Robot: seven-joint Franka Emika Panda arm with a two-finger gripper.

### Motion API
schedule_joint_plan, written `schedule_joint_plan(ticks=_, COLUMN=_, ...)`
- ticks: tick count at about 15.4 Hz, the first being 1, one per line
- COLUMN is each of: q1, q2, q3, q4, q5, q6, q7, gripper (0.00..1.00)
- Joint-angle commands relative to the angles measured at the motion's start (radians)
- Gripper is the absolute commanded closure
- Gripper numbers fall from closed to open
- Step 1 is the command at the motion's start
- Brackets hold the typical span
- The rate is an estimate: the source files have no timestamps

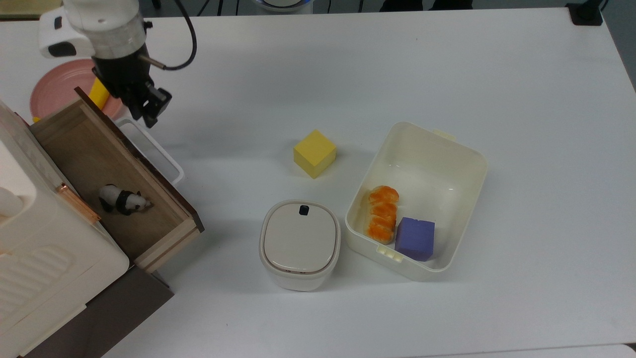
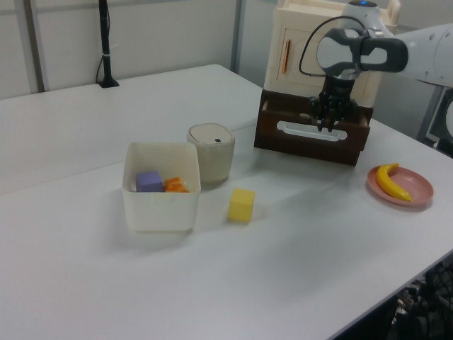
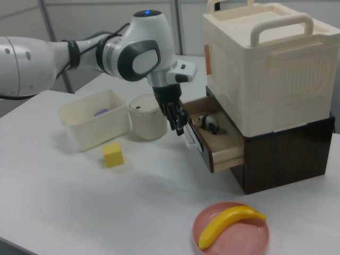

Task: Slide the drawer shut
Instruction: 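Lift the gripper up and away from the drawer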

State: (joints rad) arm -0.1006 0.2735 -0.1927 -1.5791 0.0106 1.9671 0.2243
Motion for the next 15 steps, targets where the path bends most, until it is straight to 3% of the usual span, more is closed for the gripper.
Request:
schedule_joint_plan(ticks=1, q1=0.031, q2=-0.045, q3=0.007, q4=0.001, q5=0.025, q6=-0.106, q7=-0.095, gripper=0.23)
schedule_joint_plan(ticks=2, q1=0.045, q2=-0.045, q3=0.007, q4=0.002, q5=0.023, q6=-0.134, q7=-0.127, gripper=0.00)
schedule_joint_plan(ticks=11, q1=0.113, q2=-0.036, q3=0.009, q4=0.007, q5=0.014, q6=-0.146, q7=-0.171, gripper=0.00)
schedule_joint_plan(ticks=15, q1=0.137, q2=-0.004, q3=0.007, q4=0.005, q5=0.012, q6=-0.145, q7=-0.111, gripper=0.00)
